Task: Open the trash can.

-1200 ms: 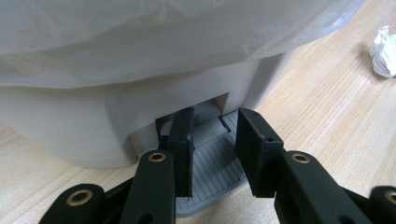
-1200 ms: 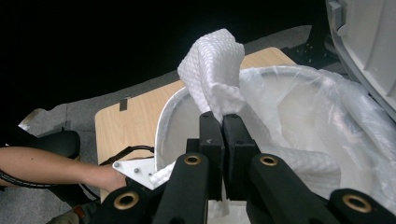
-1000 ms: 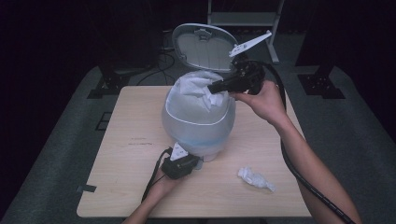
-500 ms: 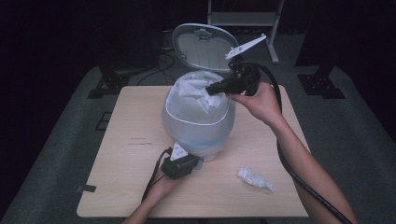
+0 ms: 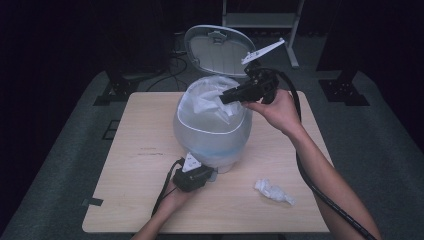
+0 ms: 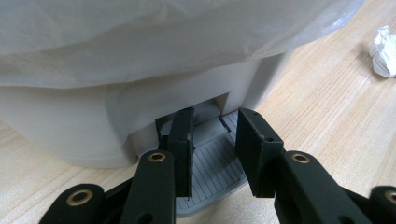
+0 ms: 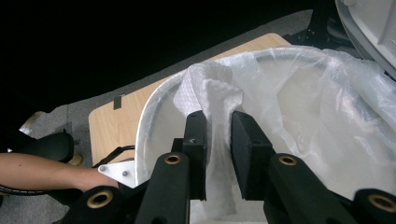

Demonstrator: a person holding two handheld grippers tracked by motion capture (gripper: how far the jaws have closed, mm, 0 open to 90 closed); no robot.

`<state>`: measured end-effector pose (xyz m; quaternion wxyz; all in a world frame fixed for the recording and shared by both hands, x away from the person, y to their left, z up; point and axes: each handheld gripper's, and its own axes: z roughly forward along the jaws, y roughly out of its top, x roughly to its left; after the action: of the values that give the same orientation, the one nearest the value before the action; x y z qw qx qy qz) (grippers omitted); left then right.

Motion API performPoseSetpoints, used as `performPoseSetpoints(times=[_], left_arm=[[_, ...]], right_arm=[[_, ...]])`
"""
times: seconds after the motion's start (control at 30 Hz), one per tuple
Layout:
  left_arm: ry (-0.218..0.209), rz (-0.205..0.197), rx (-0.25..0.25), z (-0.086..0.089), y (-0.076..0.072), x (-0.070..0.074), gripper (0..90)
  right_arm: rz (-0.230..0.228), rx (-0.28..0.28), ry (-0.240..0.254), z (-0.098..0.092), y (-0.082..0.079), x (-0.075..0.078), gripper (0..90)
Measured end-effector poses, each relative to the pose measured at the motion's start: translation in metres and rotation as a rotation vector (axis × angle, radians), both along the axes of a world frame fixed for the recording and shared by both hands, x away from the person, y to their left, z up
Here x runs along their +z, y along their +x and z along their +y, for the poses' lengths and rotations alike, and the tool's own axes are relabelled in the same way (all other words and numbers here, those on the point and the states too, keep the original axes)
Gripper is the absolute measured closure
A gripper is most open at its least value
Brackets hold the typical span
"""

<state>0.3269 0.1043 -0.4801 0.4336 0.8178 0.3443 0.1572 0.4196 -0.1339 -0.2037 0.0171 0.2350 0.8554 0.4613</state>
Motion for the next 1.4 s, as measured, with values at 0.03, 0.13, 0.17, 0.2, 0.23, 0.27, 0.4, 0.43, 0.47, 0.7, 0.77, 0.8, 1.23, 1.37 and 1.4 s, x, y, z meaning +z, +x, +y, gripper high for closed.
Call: performPoseSetpoints(times=[0.03, 0.13, 0.17, 0.2, 0.23, 0.27, 0.4, 0.43, 0.47, 0.7, 0.77, 0.8, 1.23, 1.37, 1.4], left_arm=[[0.0, 0.0, 0.0, 0.0, 0.0, 0.0, 67.5], [0.0, 0.0, 0.0, 0.0, 0.0, 0.0, 67.5], [0.0, 0.0, 0.0, 0.0, 0.0, 0.0, 67.5], [0.0, 0.0, 0.0, 0.0, 0.0, 0.0, 67.5], [0.0, 0.0, 0.0, 0.0, 0.0, 0.0, 67.5], [0.0, 0.0, 0.0, 0.0, 0.0, 0.0, 67.5], [0.0, 0.0, 0.0, 0.0, 0.0, 0.0, 67.5], [0.0, 0.0, 0.0, 0.0, 0.0, 0.0, 67.5], [0.0, 0.0, 0.0, 0.0, 0.0, 0.0, 67.5], [0.001, 0.0, 0.0, 0.0, 0.0, 0.0, 67.6], [0.001, 0.0, 0.0, 0.0, 0.0, 0.0, 67.5], [0.001, 0.0, 0.0, 0.0, 0.0, 0.0, 67.5], [0.0, -0.001, 0.0, 0.0, 0.0, 0.0, 67.5], [0.0, -0.001, 0.001, 0.0, 0.0, 0.0, 67.5], [0.0, -0.001, 0.001, 0.0, 0.0, 0.0, 67.5]], right_arm=[[-0.001, -0.001, 0.001, 0.0, 0.0, 0.0, 74.8], [0.003, -0.004, 0.008, -0.002, 0.0, 0.0, 72.3], [0.009, -0.008, 0.01, -0.002, 0.0, -0.001, 68.6], [0.012, -0.011, 0.011, -0.002, 0.001, -0.001, 68.2], [0.012, -0.011, 0.011, -0.002, 0.001, -0.001, 68.2], [0.014, -0.009, 0.012, -0.002, 0.001, -0.001, 68.3], [0.009, -0.008, 0.013, -0.002, 0.0, -0.002, 67.7], [0.01, -0.008, 0.016, -0.003, 0.0, -0.002, 67.2], [0.01, -0.008, 0.016, -0.003, 0.0, -0.002, 67.2], [0.005, -0.002, 0.008, -0.003, -0.002, 0.0, 66.0], [0.004, 0.0, 0.009, -0.004, -0.003, -0.001, 66.1], [0.004, 0.0, 0.009, -0.004, -0.003, -0.001, 66.1], [0.001, -0.017, 0.016, -0.024, -0.014, -0.006, 66.0], [-0.002, -0.024, 0.009, -0.033, -0.019, -0.01, 65.9], [-0.003, -0.027, 0.009, -0.035, -0.02, -0.011, 65.8]])
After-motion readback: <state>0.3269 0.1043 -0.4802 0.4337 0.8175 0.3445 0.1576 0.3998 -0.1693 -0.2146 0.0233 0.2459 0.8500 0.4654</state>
